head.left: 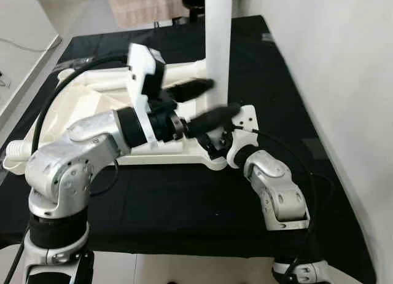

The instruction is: Building children table

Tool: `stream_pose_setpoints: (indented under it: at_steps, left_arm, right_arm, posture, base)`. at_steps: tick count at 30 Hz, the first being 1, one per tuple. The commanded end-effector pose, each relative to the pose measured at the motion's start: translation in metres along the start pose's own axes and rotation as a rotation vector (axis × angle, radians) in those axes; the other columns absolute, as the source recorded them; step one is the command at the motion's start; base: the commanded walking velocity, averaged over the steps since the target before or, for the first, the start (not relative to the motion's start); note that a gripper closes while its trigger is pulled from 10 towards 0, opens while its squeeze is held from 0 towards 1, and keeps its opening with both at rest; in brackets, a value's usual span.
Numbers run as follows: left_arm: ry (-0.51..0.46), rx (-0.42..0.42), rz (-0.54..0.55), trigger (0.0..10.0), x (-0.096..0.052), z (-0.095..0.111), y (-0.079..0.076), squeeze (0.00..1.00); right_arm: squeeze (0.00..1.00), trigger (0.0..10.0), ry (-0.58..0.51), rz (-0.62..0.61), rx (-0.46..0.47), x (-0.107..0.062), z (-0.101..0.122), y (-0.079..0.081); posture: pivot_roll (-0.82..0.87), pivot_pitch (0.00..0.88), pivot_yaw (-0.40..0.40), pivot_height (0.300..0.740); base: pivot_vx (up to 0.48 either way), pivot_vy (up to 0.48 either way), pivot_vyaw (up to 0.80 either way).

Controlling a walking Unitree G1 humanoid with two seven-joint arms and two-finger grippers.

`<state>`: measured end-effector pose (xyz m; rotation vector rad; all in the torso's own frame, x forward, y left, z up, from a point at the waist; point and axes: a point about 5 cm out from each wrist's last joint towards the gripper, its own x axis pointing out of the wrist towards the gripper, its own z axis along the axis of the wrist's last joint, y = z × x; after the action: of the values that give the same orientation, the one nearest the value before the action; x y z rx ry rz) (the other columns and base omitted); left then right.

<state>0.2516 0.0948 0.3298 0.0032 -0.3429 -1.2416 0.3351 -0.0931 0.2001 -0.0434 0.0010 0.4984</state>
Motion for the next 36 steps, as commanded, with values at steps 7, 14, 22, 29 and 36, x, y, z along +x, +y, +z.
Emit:
stream_pose_setpoints:
  at_steps: [7,14,22,29,36]
  left_arm:
    - [0.041,0.018,0.054,10.0,-0.008,-0.001,-0.005,0.0]
    - [0.162,-0.037,0.123,10.0,-0.032,-0.037,-0.022,0.0]
    - [0.166,-0.001,0.337,10.0,-0.038,-0.059,-0.024,0.0]
    - [0.257,-0.041,0.41,10.0,-0.053,-0.087,-0.044,0.0]
    - [0.317,-0.096,0.465,10.0,-0.073,-0.117,-0.062,0.0]
  right_arm:
    - [0.0,10.0,0.009,0.107,-0.017,0.003,0.005,-0.004]
    - [0.0,10.0,-0.034,0.504,-0.072,0.006,0.025,-0.01]
    - [0.0,10.0,0.014,0.657,-0.129,0.011,0.03,-0.019]
    - [0.0,10.0,0.067,0.71,-0.136,0.017,0.023,-0.02]
    - [0.0,0.0,0.083,0.711,-0.102,0.013,0.011,-0.025]
  posture:
    - [0.0,0.194,0.053,0.74]
    - [0.01,0.194,0.046,0.74]
    - [0.03,0.208,0.036,0.74]
    - [0.04,0.22,0.031,0.74]
    - [0.03,0.232,0.039,0.74]
  base:
    - [0.0,0.0,0.0]
    - [0.0,0.0,0.0]
    - [0.0,0.0,0.0]
    - [0.0,0.0,0.0]
    - [0.0,0.0,0.0]
